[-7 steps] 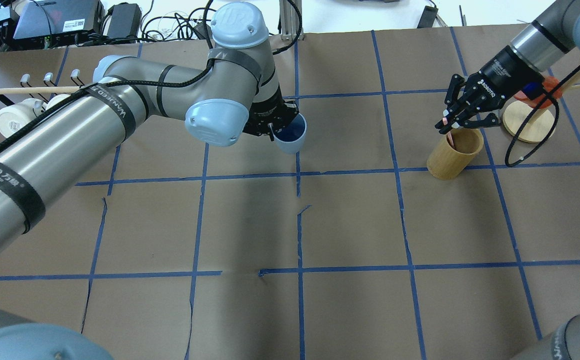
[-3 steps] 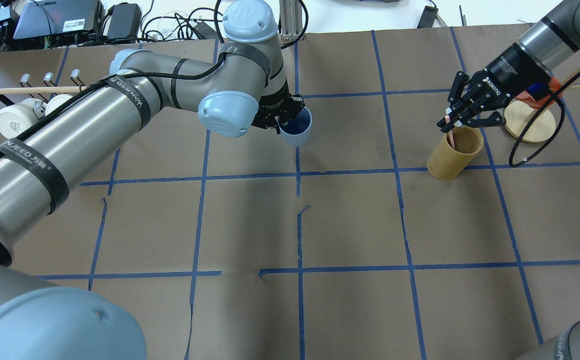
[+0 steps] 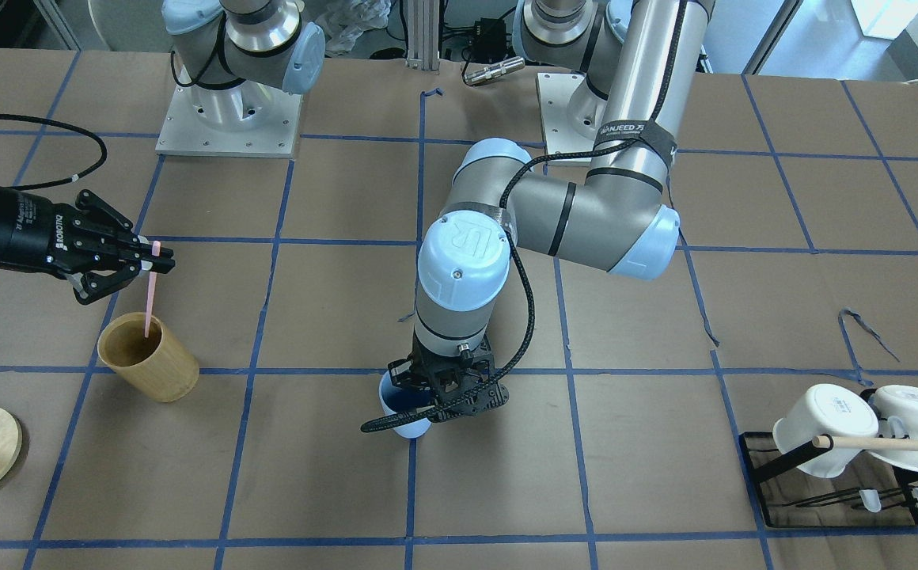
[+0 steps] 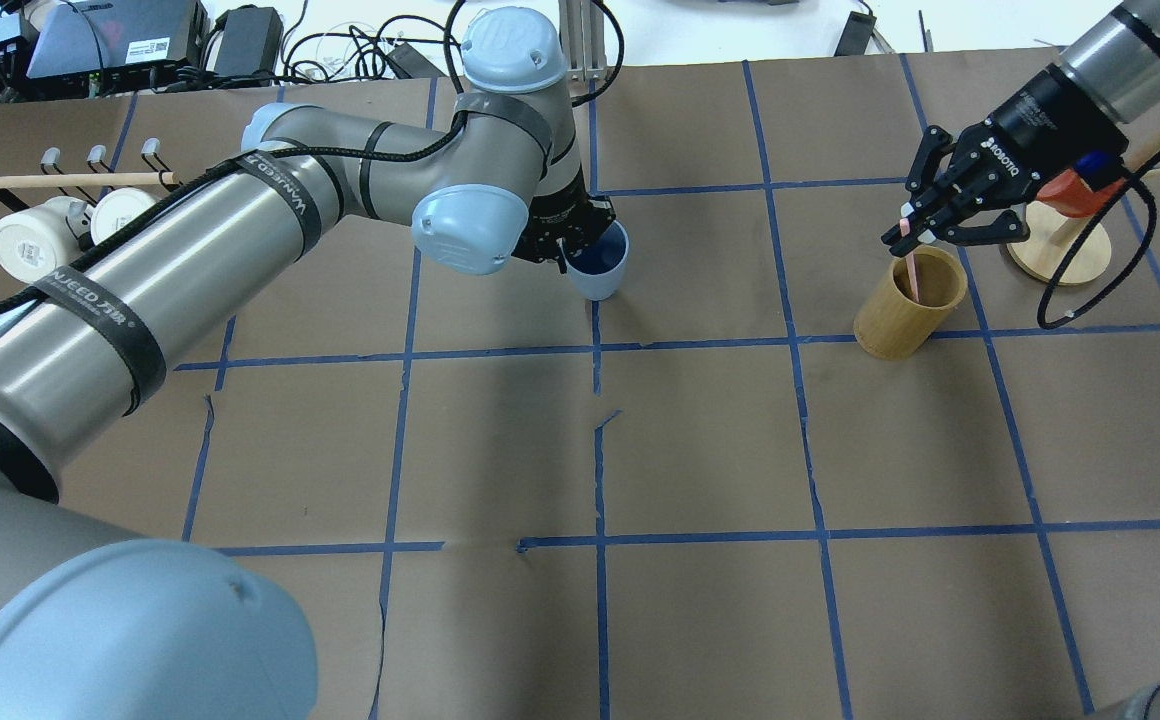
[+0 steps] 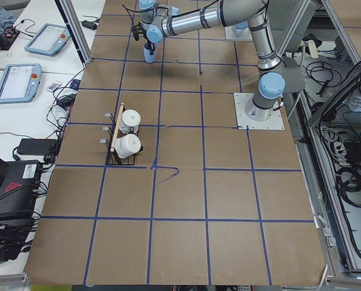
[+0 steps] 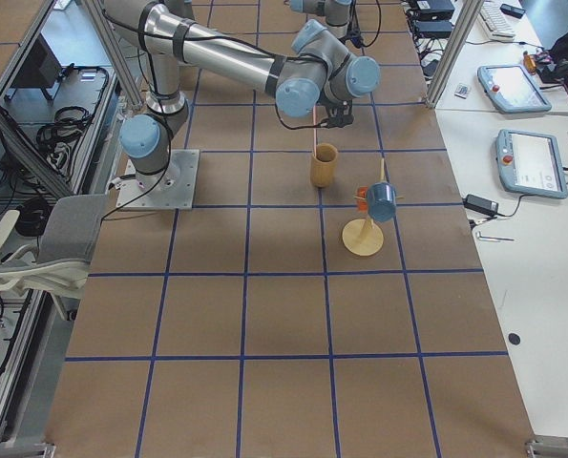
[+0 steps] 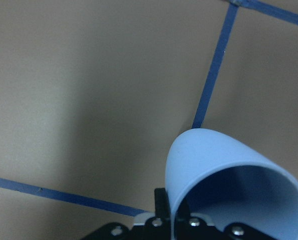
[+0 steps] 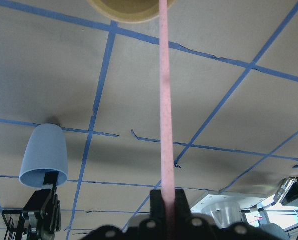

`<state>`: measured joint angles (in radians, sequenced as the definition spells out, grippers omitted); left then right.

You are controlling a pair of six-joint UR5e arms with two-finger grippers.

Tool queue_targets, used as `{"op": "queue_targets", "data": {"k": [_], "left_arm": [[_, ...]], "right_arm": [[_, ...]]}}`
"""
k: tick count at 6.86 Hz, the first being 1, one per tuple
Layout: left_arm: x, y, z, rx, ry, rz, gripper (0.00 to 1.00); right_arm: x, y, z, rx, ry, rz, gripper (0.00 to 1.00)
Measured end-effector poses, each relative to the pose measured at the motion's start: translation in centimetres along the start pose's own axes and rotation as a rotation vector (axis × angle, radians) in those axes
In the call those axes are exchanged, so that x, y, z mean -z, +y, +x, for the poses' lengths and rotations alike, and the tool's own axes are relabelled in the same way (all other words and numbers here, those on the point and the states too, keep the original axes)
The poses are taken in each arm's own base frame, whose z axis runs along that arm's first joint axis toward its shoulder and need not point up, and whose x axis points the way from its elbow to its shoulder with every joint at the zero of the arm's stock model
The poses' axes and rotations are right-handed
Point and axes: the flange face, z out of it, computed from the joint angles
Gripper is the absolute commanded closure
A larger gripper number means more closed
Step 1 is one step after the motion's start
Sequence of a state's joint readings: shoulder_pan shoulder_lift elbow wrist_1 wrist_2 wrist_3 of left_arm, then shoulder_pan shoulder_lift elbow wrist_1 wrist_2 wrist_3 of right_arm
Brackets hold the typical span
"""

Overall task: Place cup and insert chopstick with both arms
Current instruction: 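Release the blue cup with the left gripper while the right lifts the chopstick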

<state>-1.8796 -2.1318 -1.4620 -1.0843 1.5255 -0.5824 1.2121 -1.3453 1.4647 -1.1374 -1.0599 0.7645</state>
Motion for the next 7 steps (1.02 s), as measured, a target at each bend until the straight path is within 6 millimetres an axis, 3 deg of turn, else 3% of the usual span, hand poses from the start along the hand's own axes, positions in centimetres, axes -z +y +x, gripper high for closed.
{"op": "queue_targets", "data": {"k": [1,2,4,5,7], "left_arm": [[-0.2,0.1,0.0,-0.001,-0.004,-0.006,0.0],[0.4,0.4,0.2,-0.005,0.007,-0.005,0.0],[4.3,0.8,0.0,-0.035,0.048,0.016,0.0],[7.2,0.2,-1.8,-0.087,0.05,0.034,0.0],[15.0,-2.1,-9.5,-0.253,0.017,0.1,0.0]], "right_arm": [[0.8,1.2,0.3,0.0,0.0,-0.003,1.0],[1.8,2.6,0.5,0.007,-0.005,0.0,1.0],[3.5,5.4,0.5,0.03,-0.023,0.006,1.0],[3.3,6.9,0.0,0.052,-0.027,0.001,1.0],[1.6,10.8,-1.7,0.093,-0.055,-0.049,1.0]]}}
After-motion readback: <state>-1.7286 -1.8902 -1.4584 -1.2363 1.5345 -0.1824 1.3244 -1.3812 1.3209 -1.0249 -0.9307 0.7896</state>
